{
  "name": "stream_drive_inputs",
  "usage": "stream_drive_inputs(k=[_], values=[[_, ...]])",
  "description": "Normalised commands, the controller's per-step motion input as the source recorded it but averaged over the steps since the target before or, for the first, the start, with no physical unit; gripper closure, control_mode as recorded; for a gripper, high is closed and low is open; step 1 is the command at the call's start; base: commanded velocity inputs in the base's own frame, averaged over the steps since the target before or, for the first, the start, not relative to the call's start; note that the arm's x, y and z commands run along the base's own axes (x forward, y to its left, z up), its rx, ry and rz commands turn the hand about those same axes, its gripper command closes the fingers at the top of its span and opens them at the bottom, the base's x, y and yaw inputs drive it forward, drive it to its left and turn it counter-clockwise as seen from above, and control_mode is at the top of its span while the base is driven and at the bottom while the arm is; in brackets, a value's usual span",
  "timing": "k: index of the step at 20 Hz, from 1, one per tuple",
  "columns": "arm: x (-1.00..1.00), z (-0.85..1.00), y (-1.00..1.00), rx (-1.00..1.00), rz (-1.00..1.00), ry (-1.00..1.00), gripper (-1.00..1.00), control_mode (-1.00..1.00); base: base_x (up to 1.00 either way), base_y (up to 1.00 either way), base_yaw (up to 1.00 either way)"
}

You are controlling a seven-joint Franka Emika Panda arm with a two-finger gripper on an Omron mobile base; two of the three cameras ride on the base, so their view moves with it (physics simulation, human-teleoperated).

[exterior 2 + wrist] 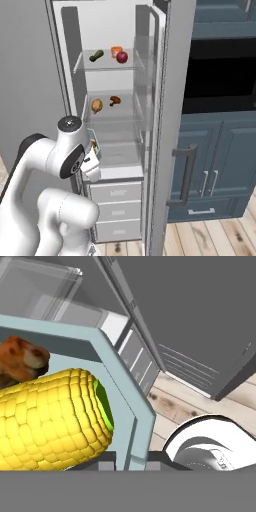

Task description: Place the tupperware on the second highest shelf of the fridge. Make space for the tupperware among the existing items by rearranging them on the shelves if needed. Close the fridge door when finished.

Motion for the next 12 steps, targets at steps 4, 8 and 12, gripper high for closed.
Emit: stream_drive_inputs(k=[4, 8, 12], values=[[0.00, 0.00, 0.00, 0.00, 0.00, 0.00, 1.00, 1.00, 0.40, -0.42, 0.00], [0.00, 0.00, 0.00, 0.00, 0.00, 0.00, 1.00, 1.00, 0.64, -0.18, 0.00], [0.00, 0.00, 0.00, 0.00, 0.00, 0.00, 1.00, 1.00, 0.23, -0.14, 0.00]])
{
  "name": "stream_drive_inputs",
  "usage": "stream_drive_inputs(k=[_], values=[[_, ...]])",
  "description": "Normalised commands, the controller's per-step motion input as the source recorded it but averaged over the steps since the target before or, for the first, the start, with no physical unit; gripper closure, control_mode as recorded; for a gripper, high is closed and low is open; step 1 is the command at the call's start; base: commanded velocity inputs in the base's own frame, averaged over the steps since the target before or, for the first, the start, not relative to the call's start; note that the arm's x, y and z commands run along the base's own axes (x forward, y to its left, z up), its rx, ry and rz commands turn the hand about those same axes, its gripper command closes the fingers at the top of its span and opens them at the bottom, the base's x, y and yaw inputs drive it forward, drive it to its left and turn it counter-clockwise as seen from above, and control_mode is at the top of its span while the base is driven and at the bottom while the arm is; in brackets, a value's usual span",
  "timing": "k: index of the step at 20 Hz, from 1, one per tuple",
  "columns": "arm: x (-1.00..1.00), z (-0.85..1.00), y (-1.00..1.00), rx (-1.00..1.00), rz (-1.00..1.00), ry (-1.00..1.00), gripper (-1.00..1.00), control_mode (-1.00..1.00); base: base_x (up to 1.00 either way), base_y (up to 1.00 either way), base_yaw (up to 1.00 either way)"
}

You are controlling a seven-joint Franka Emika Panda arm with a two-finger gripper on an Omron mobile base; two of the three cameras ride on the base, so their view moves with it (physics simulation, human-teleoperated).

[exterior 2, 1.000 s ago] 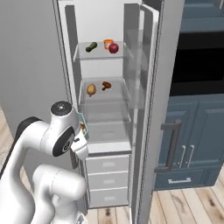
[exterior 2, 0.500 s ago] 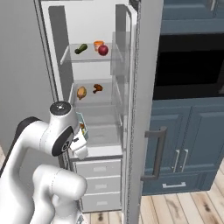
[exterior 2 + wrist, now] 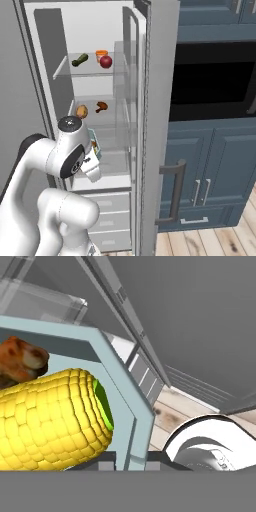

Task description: Place the tupperware on the second highest shelf of the fridge. Make space for the tupperware among the existing items by rearranging them on the shelves if needed. Close the fridge door when finished.

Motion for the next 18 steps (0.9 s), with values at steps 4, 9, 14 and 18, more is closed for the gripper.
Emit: stream_drive_inputs(k=[4, 9, 14, 18], values=[[0.06, 0.17, 0.00, -0.09, 0.00, -0.24, 1.00, -1.00, 0.00, 0.00, 0.00], [0.63, 0.25, 0.04, -0.06, 0.00, -0.15, 1.00, -1.00, 0.00, 0.00, 0.00], [0.84, 0.05, 0.20, 0.05, -0.06, 0.04, 1.00, -1.00, 0.00, 0.00, 0.00], [0.21, 0.00, 0.18, 0.00, 0.00, 0.00, 1.00, -1.00, 0.00, 0.00, 0.00]])
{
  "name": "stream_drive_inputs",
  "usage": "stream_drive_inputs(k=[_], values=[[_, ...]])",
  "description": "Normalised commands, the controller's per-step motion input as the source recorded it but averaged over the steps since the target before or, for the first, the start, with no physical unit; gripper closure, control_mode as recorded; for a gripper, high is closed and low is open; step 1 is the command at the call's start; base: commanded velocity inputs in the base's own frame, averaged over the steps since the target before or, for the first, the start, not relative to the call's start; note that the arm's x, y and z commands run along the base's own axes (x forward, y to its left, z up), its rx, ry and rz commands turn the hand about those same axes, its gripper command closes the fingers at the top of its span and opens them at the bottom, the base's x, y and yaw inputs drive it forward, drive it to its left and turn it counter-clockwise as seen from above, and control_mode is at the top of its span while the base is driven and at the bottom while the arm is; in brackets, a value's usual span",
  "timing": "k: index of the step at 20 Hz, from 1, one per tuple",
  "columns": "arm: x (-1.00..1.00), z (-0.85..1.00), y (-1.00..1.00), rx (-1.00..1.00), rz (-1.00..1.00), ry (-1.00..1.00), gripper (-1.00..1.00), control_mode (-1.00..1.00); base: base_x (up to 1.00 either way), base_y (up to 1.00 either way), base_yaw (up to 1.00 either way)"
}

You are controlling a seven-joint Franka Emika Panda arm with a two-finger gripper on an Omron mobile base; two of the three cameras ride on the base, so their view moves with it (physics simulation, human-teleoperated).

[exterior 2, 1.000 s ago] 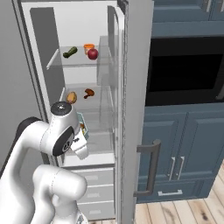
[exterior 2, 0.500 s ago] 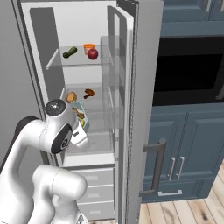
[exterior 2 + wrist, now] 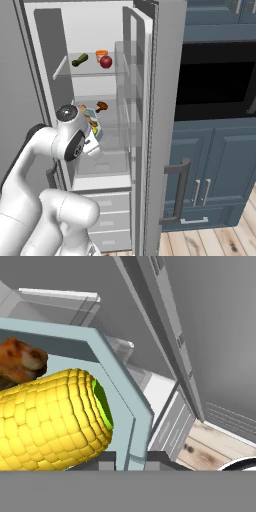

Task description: Place the tupperware on the second highest shelf of the fridge. Make space for the tupperware among the existing items by rearranging them on the shelves if needed. Close the fridge door when finished.

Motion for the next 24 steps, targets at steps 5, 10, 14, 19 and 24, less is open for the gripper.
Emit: stream_drive_inputs(k=[5, 10, 14, 19, 24], values=[[0.63, -0.07, 0.01, 0.11, -0.06, 0.05, 1.00, -1.00, 0.00, 0.00, 0.00], [0.54, -0.14, 0.16, 0.08, -0.13, 0.03, 1.00, -1.00, 0.00, 0.00, 0.00], [0.57, -0.29, 0.20, 0.00, -0.08, 0.17, 1.00, -1.00, 0.00, 0.00, 0.00], [0.60, -0.09, 0.09, 0.00, -0.06, 0.20, 1.00, -1.00, 0.00, 0.00, 0.00], [0.44, -0.12, 0.00, 0.02, -0.08, 0.16, 1.00, -1.00, 0.00, 0.00, 0.00]])
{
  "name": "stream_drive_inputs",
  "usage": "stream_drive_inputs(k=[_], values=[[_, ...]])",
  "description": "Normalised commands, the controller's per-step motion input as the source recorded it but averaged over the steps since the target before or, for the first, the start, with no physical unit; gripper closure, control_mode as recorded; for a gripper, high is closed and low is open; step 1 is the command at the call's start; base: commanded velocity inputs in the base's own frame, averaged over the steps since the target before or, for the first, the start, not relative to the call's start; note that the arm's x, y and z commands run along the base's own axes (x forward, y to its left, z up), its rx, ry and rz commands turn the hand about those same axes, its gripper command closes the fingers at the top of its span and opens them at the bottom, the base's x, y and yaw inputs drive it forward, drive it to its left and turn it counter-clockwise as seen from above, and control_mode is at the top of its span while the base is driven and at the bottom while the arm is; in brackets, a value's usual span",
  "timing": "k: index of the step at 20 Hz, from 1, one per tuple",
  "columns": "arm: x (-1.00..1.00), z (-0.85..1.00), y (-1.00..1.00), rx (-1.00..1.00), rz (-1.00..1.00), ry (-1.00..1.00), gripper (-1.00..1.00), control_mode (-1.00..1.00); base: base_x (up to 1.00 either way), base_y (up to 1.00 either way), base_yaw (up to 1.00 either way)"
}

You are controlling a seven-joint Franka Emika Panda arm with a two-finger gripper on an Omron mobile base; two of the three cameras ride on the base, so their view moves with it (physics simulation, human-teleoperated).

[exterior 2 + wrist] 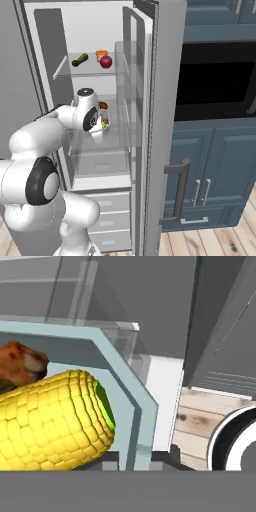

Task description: Place the tupperware on the second highest shelf of the fridge. Make space for the tupperware among the existing items by rearranging them on the shelves if needed. Close the fridge door when finished.

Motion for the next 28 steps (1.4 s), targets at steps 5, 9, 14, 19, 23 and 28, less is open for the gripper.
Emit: stream_drive_inputs(k=[5, 9, 14, 19, 23, 28], values=[[0.53, -0.11, 0.01, 0.00, -0.07, 0.07, 1.00, -1.00, 0.00, 0.00, 0.00], [0.74, 0.00, 0.05, 0.00, -0.08, 0.00, 1.00, -1.00, 0.00, 0.00, 0.00], [0.62, -0.05, 0.00, 0.00, -0.05, 0.00, 1.00, -1.00, 0.00, 0.00, 0.00], [-0.12, 0.00, 0.00, 0.00, 0.00, -0.02, -1.00, -1.00, 0.00, 0.00, 0.00], [-0.97, 0.09, 0.01, 0.00, -0.05, -0.23, -1.00, -1.00, 0.00, 0.00, 0.00], [-1.00, 0.27, 0.02, 0.00, -0.07, -0.28, -1.00, -1.00, 0.00, 0.00, 0.00]])
